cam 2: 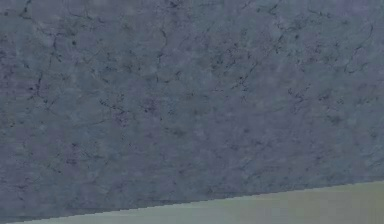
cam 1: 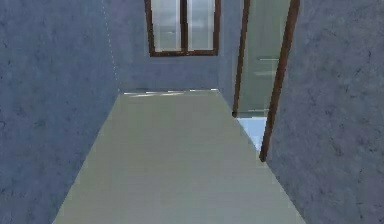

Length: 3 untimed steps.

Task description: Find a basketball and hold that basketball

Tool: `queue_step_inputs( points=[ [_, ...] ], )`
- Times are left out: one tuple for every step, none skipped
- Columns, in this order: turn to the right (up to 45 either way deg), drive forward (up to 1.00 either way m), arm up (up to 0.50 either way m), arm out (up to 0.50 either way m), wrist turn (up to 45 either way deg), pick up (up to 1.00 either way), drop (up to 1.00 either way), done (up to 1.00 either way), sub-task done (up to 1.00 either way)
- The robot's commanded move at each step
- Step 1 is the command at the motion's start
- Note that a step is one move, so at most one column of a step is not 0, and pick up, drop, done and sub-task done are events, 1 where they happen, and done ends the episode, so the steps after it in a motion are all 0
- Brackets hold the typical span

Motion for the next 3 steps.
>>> queue_step_inputs(
  points=[
    [3.0, 0.0, 0.0, 0.0, 0.0, 0.0, 0.0, 0.0, 0.0],
    [0.0, 1.0, 0.0, 0.0, 0.0, 0.0, 0.0, 0.0, 0.0],
    [0.0, 1.0, 0.0, 0.0, 0.0, 0.0, 0.0, 0.0, 0.0]
  ],
)
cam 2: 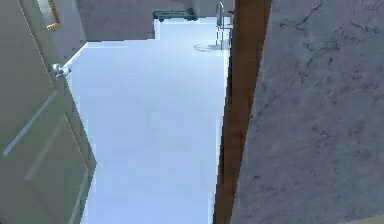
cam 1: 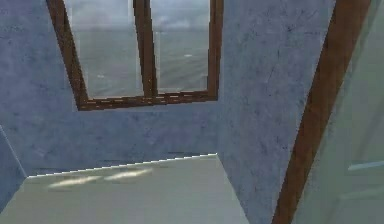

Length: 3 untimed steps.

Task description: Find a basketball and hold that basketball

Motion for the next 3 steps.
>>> queue_step_inputs(
  points=[
    [24.0, 0.0, 0.0, 0.0, 0.0, 0.0, 0.0, 0.0, 0.0],
    [0.0, 0.05, 0.0, 0.0, 0.0, 0.0, 0.0, 0.0, 0.0],
    [45.0, 0.0, 0.0, 0.0, 0.0, 0.0, 0.0, 0.0, 0.0]
  ],
)
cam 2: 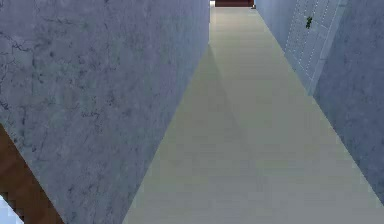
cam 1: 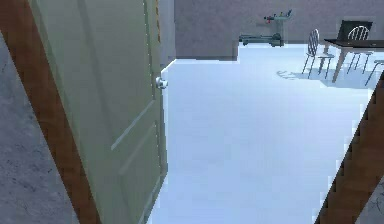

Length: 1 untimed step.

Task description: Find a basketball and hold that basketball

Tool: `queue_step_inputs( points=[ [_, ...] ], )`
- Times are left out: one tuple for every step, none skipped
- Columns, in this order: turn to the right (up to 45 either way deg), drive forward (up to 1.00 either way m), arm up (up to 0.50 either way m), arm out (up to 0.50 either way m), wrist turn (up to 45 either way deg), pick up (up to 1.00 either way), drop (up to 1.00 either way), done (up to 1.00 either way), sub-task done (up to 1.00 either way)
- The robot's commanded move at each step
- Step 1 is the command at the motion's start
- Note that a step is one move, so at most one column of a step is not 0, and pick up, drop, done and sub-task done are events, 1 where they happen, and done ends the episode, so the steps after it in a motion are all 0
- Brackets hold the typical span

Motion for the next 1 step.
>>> queue_step_inputs(
  points=[
    [9.0, 0.0, 0.0, 0.0, 0.0, 0.0, 0.0, 0.0, 0.0]
  ],
)
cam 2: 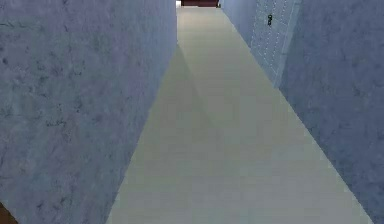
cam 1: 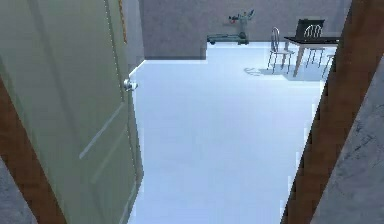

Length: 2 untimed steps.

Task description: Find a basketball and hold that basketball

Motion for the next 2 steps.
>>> queue_step_inputs(
  points=[
    [0.0, 0.75, 0.0, 0.0, 0.0, 0.0, 0.0, 0.0, 0.0],
    [15.0, 0.0, 0.0, 0.0, 0.0, 0.0, 0.0, 0.0, 0.0]
  ],
)
